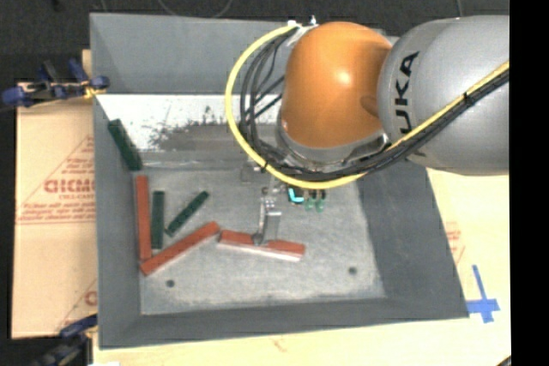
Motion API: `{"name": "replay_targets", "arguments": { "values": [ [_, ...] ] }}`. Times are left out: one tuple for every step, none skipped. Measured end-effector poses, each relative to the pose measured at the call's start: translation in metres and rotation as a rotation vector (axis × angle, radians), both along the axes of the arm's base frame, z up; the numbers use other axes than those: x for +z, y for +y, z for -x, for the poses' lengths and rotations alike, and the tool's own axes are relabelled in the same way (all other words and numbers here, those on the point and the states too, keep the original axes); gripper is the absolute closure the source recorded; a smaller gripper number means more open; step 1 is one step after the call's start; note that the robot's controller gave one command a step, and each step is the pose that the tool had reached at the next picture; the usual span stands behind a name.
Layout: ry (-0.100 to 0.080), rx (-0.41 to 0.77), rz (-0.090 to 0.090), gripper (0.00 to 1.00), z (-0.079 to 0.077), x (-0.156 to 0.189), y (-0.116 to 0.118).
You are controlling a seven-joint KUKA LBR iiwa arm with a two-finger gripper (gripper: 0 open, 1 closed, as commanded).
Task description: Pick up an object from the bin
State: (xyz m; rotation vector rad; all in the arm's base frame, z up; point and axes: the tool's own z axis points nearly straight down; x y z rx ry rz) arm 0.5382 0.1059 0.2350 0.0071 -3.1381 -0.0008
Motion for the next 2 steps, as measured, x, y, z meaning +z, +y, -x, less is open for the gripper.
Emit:
{"name": "replay_targets", "arguments": {
  "values": [
    [0.001, -0.079, 0.0, 0.0, 0.004, -0.169, -0.007],
    [-0.01, -0.099, -0.001, 0.0, -0.011, -0.133, -0.01]
  ]
}}
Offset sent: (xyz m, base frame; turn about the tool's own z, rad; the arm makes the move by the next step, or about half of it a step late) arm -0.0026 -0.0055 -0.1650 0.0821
